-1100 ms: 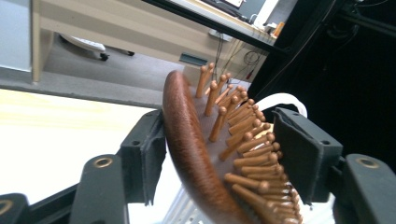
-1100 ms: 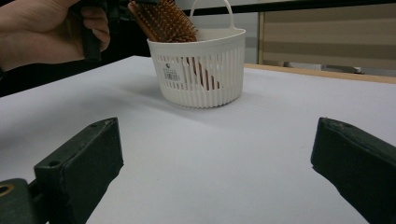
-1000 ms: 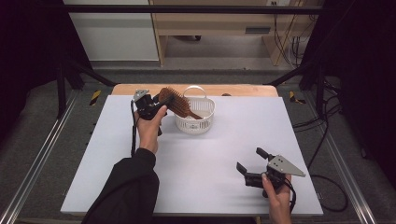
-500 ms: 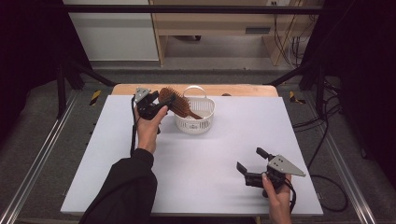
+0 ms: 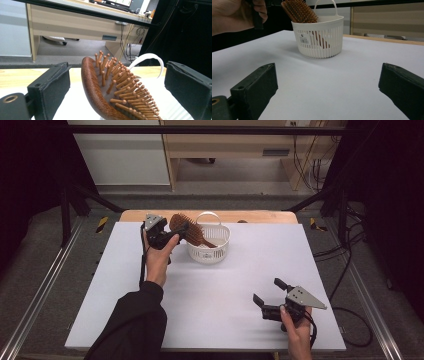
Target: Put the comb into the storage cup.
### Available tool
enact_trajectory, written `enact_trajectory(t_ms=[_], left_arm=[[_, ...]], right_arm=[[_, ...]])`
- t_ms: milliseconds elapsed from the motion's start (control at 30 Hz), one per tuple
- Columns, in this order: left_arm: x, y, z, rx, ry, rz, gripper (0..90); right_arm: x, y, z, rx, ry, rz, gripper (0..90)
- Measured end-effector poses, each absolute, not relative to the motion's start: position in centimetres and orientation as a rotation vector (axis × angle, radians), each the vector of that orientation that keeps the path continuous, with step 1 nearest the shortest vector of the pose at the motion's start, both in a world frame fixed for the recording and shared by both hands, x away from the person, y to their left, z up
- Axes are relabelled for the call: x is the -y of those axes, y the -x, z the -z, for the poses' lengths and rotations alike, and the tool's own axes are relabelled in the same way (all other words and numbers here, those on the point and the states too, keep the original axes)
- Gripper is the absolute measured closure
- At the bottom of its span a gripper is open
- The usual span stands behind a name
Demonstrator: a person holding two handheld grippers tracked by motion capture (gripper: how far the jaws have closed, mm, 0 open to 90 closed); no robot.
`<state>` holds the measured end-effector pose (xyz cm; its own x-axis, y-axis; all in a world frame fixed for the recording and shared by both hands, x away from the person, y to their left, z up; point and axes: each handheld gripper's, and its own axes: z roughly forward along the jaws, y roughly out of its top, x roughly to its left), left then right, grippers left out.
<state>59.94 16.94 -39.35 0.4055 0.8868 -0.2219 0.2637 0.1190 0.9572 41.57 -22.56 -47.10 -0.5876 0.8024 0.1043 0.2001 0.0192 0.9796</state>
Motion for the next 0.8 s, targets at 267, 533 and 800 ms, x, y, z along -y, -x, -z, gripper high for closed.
enact_trajectory(t_ms=[267,533,800], left_arm=[[-16.73,-59.77,39.31,-1.1,-1.425,-0.636,5.8],[-16.68,-59.61,39.3,-1.099,-1.428,-0.633,3.9],[-16.91,-59.04,39.62,-1.099,-1.435,-0.646,3.4]], right_arm=[[22.58,-41.57,47.09,-1.811,-1.021,-1.603,2.8],[22.6,-41.57,47.08,-1.81,-1.019,-1.604,2.8],[22.59,-41.56,47.08,-1.81,-1.018,-1.602,2.8]])
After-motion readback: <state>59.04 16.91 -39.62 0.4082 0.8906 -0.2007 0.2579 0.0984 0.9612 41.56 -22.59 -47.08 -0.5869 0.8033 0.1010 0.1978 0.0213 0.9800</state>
